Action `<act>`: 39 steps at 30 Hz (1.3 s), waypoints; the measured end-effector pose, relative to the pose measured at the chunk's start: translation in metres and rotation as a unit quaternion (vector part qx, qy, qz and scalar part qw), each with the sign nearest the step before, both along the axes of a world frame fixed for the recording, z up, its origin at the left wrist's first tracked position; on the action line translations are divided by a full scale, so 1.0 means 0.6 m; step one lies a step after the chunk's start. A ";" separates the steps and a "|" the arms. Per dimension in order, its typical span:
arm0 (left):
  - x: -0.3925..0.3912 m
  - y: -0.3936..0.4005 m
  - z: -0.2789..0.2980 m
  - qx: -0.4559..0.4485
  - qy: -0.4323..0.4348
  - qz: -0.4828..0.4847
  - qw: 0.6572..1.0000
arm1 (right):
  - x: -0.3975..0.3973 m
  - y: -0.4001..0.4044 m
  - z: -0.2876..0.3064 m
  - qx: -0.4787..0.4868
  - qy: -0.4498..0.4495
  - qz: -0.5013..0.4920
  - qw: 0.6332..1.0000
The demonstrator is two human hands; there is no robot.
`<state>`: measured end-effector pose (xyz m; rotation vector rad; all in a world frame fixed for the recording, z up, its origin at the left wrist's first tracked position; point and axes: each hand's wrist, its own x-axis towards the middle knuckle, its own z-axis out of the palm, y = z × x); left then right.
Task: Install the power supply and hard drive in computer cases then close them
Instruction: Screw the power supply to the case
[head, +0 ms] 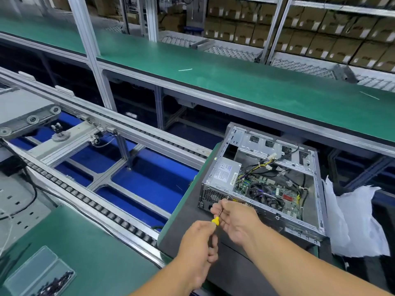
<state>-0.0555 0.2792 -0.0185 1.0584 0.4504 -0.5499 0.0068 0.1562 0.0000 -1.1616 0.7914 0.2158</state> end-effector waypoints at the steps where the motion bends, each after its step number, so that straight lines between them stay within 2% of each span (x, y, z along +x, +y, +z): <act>1: 0.000 0.003 0.004 -0.121 0.078 0.020 0.989 | 0.000 0.002 0.000 0.008 -0.006 -0.005 1.000; 2: -0.001 0.005 0.007 -0.200 0.127 0.036 0.971 | -0.001 0.004 0.000 0.017 -0.010 -0.009 1.000; 3: -0.005 0.006 0.008 -0.236 0.146 0.041 0.960 | -0.002 0.005 0.000 0.027 -0.014 -0.011 0.999; 5: -0.012 0.002 0.007 -0.247 0.147 0.037 0.957 | -0.004 0.005 -0.001 0.050 -0.020 -0.015 0.998; 6: -0.012 -0.003 0.007 -0.220 0.135 0.041 0.965 | -0.005 0.004 -0.002 0.062 -0.023 -0.016 0.998; 7: -0.012 -0.008 0.007 -0.166 0.106 0.045 0.979 | -0.006 0.003 -0.004 0.071 -0.025 -0.016 0.997; 9: -0.010 -0.016 -0.003 0.034 -0.008 0.050 0.998 | -0.011 -0.003 -0.006 0.073 -0.025 -0.001 0.997; 10: -0.011 -0.018 -0.008 0.143 -0.076 0.042 0.986 | -0.013 -0.005 -0.006 0.063 -0.020 0.014 0.998; 12: -0.017 -0.021 -0.015 0.305 -0.189 0.013 0.933 | -0.018 -0.009 -0.004 0.034 -0.010 0.040 0.999; 14: -0.020 -0.024 -0.021 0.367 -0.236 -0.005 0.900 | -0.020 -0.009 -0.001 0.005 -0.009 0.051 0.999; 16: -0.020 -0.027 -0.023 0.367 -0.231 -0.010 0.901 | -0.017 -0.007 0.000 -0.010 -0.013 0.048 0.999; 17: -0.020 -0.030 -0.020 0.321 -0.199 0.007 0.926 | -0.016 -0.005 0.001 -0.010 -0.015 0.044 0.999; 19: -0.018 -0.032 -0.012 0.103 -0.071 0.064 0.990 | -0.014 -0.001 0.002 0.000 -0.018 0.038 0.999; 21: -0.018 -0.025 -0.004 -0.085 0.048 0.092 0.991 | -0.014 0.000 -0.001 0.025 -0.022 0.034 0.999; 23: -0.017 -0.022 0.005 -0.140 0.076 0.107 0.981 | -0.014 -0.002 -0.005 0.048 -0.028 0.033 0.998; 26: -0.011 -0.029 0.011 -0.085 0.032 0.129 0.987 | -0.014 -0.006 -0.009 0.051 -0.031 0.053 0.997; 29: -0.008 -0.037 0.001 0.100 -0.056 0.123 0.986 | -0.014 -0.013 -0.010 0.020 -0.030 0.084 0.996; 32: -0.017 -0.036 -0.015 0.285 -0.162 0.085 0.941 | -0.017 -0.025 0.004 -0.042 -0.011 0.147 0.988; 34: -0.024 -0.036 -0.021 0.340 -0.211 0.073 0.913 | -0.021 -0.039 0.022 -0.141 0.001 0.200 0.970; 35: -0.025 -0.037 -0.023 0.356 -0.219 0.070 0.906 | -0.019 -0.052 0.029 -0.232 -0.020 0.226 0.946; 36: -0.025 -0.037 -0.023 0.359 -0.216 0.070 0.905 | -0.010 -0.067 0.037 -0.353 -0.061 0.244 0.901; 37: -0.024 -0.038 -0.023 0.349 -0.203 0.072 0.912 | 0.000 -0.082 0.048 -0.472 -0.105 0.245 0.841; 38: -0.023 -0.039 -0.021 0.321 -0.181 0.080 0.926 | 0.016 -0.096 0.060 -0.549 -0.143 0.227 0.792; 39: -0.021 -0.040 -0.018 0.281 -0.156 0.100 0.942 | 0.036 -0.104 0.073 -0.573 -0.175 0.206 0.774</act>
